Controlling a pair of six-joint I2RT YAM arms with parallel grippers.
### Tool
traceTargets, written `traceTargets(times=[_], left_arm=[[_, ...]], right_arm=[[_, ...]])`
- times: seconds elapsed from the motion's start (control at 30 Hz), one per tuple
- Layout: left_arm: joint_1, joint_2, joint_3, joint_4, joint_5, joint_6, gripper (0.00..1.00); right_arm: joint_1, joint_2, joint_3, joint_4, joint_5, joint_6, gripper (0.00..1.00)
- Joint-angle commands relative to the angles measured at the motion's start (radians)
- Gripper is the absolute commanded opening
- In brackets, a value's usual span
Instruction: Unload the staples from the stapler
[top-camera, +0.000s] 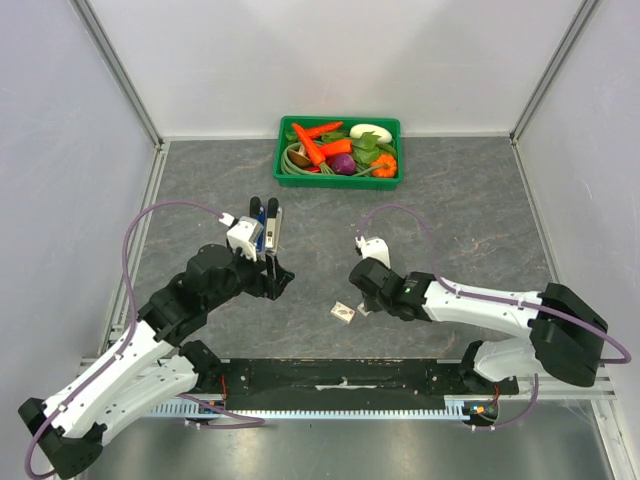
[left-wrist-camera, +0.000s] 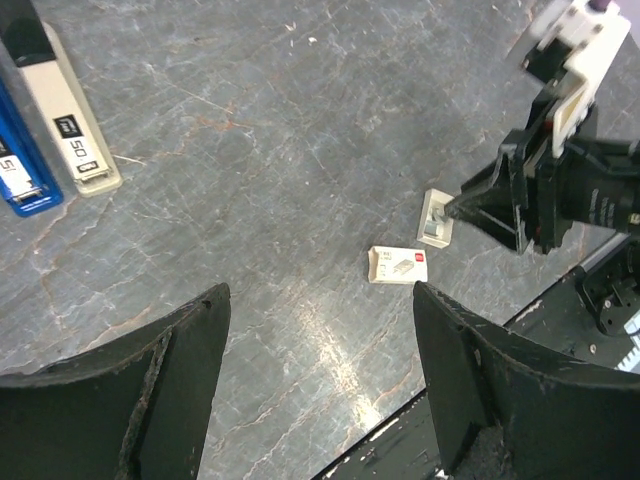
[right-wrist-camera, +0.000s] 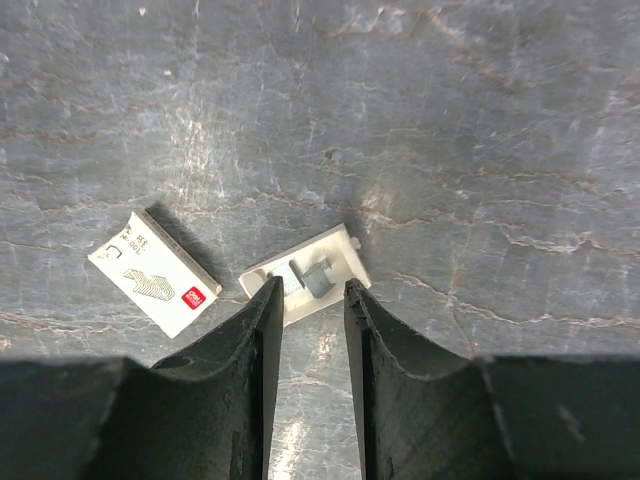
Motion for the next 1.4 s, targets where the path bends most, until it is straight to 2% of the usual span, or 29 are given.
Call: traceTargets(times=[0.0,0.17,0.4,0.63,1.07,1.37], left_arm=[[-0.005,0.049,-0.018,0.073,0.074,-0.027,0.8],[-0.007,0.117,-0.031,0.116,0.112,-0.05,0.79],[-0.007,0.218,-0.093,0.208,0.143,-0.098,0.78],[-0.01,0.305,-0.141,0.318,0.171,-0.141,0.77],[-0.02,0.416,-0.143,0.407,0.195,-0.16,0.76],[-0.024,0.454,-0.158,0.447,0.191,-0.159,0.76]], right_arm=[[-0.031,-0.057,0.032,-0.033,0.045,-0.027,0.38],[-0.084,-0.072,0.006,-0.024,0.019,-0.06,0.38],[-0.144,-0.037,-0.019,0.034,-0.106,-0.123,0.35],[-0.178,0.001,-0.028,0.083,-0.19,-0.155,0.28],[-0.18,0.036,-0.054,0.112,-0.228,-0.158,0.27],[-0.18,0.027,-0.069,0.112,-0.23,-0.151,0.21]])
